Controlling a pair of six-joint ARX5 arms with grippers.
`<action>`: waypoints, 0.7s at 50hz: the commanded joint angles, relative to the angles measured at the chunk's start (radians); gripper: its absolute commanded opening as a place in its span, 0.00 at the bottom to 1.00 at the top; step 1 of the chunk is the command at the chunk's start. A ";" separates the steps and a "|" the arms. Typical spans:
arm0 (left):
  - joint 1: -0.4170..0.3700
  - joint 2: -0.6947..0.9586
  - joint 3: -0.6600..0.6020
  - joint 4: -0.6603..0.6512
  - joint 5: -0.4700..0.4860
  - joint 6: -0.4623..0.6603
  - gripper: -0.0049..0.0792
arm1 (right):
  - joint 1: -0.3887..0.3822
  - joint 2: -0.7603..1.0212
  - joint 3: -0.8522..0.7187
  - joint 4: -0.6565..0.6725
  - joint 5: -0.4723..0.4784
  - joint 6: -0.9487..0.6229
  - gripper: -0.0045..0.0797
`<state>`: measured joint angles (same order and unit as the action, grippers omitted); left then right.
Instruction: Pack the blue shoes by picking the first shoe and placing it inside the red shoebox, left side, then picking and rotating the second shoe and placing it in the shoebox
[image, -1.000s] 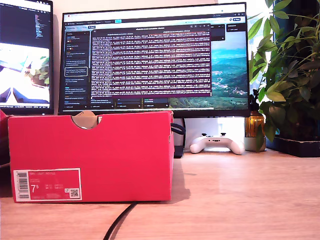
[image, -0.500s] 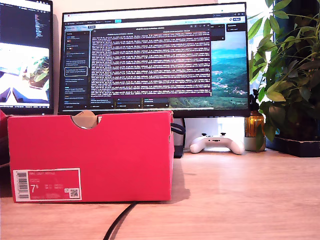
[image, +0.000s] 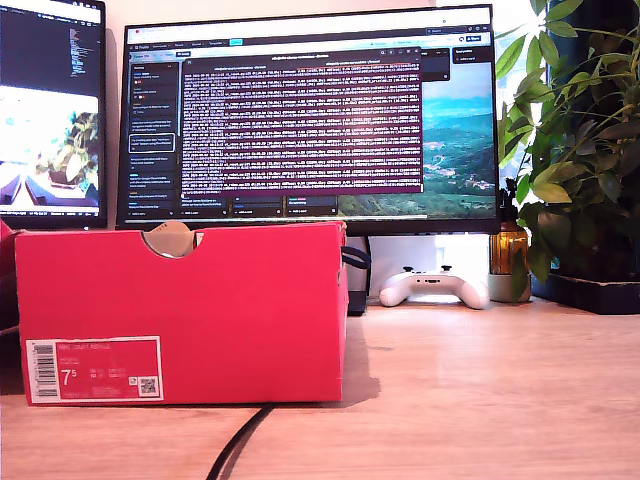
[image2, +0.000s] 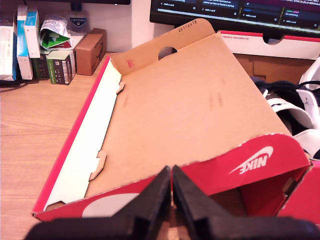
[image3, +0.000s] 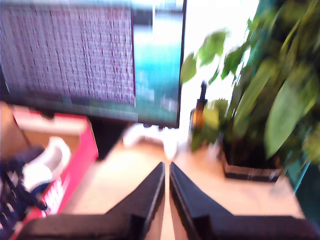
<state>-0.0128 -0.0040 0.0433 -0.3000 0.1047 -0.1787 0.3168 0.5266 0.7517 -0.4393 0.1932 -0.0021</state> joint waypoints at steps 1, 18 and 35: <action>-0.003 -0.008 -0.022 -0.027 0.001 0.004 0.03 | -0.020 -0.028 -0.062 0.055 -0.003 0.006 0.05; -0.003 -0.008 -0.022 -0.027 0.002 0.003 0.03 | -0.159 -0.094 -0.308 0.275 -0.138 0.058 0.05; -0.003 -0.008 -0.022 -0.027 0.002 0.003 0.03 | -0.261 -0.164 -0.470 0.444 -0.162 0.187 0.05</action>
<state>-0.0128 -0.0040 0.0433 -0.3000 0.1047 -0.1791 0.0620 0.3737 0.3237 -0.0246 0.0353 0.1593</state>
